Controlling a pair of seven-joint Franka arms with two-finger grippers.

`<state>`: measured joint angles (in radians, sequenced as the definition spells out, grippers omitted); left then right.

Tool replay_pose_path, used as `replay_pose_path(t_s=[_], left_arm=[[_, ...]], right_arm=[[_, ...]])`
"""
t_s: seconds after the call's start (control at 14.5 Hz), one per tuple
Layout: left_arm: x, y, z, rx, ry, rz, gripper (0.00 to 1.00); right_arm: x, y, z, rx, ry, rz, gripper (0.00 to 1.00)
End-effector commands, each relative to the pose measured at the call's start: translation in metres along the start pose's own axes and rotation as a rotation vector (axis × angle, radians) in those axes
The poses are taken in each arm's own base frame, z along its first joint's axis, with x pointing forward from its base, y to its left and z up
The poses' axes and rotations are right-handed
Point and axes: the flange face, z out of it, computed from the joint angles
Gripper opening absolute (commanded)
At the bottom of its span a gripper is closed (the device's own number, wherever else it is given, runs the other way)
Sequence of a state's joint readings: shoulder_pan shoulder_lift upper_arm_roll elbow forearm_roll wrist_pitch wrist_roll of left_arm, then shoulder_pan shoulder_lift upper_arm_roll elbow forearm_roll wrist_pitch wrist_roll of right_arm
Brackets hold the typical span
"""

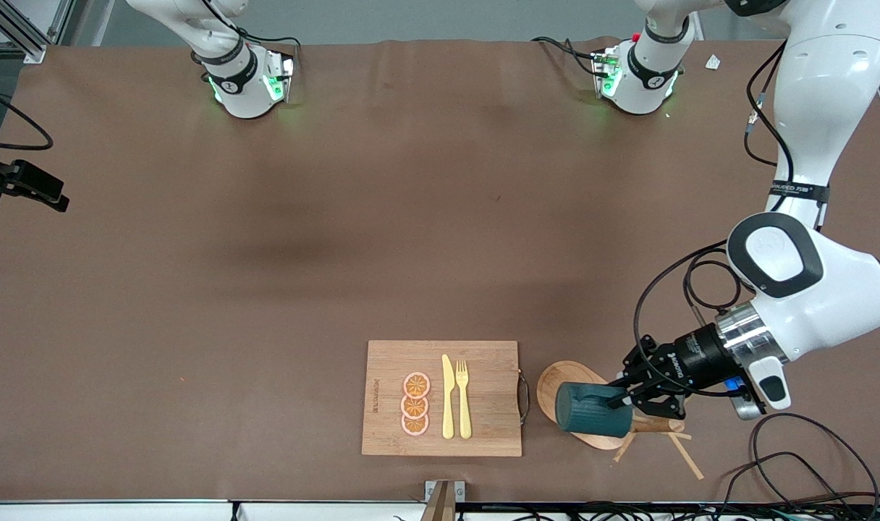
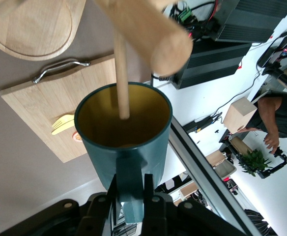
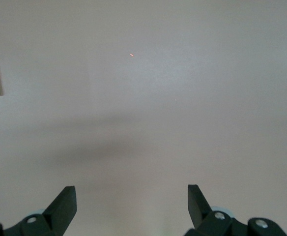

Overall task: Pass cup and hang on rack
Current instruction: 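Hang the teal mug handle on a rack peg with the left gripper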

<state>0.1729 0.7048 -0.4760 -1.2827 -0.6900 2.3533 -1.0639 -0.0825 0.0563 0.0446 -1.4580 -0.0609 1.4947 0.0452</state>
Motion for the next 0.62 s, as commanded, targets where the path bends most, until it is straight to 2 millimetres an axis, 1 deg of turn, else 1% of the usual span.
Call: replay_pose_path(t_s=[0.0,0.21,0.35,0.55], left_arm=[[0.008,0.003,-0.010,-0.021,-0.028,0.000,0.01],[0.015,-0.001,-0.006,-0.027,-0.046,-0.001,0.01],[0.028,-0.002,-0.011,-0.037,-0.049,-0.009,0.01],[0.036,-0.005,-0.009,-0.045,-0.061,-0.026,0.02]], right_arm=[[-0.008,0.000,-0.006,0.003,-0.010,-0.005,1.00],[-0.016,-0.001,-0.003,0.002,-0.063,-0.008,1.00],[-0.024,0.000,-0.009,0.001,-0.074,-0.001,1.00],[-0.035,-0.005,-0.013,-0.002,-0.112,-0.012,1.00]])
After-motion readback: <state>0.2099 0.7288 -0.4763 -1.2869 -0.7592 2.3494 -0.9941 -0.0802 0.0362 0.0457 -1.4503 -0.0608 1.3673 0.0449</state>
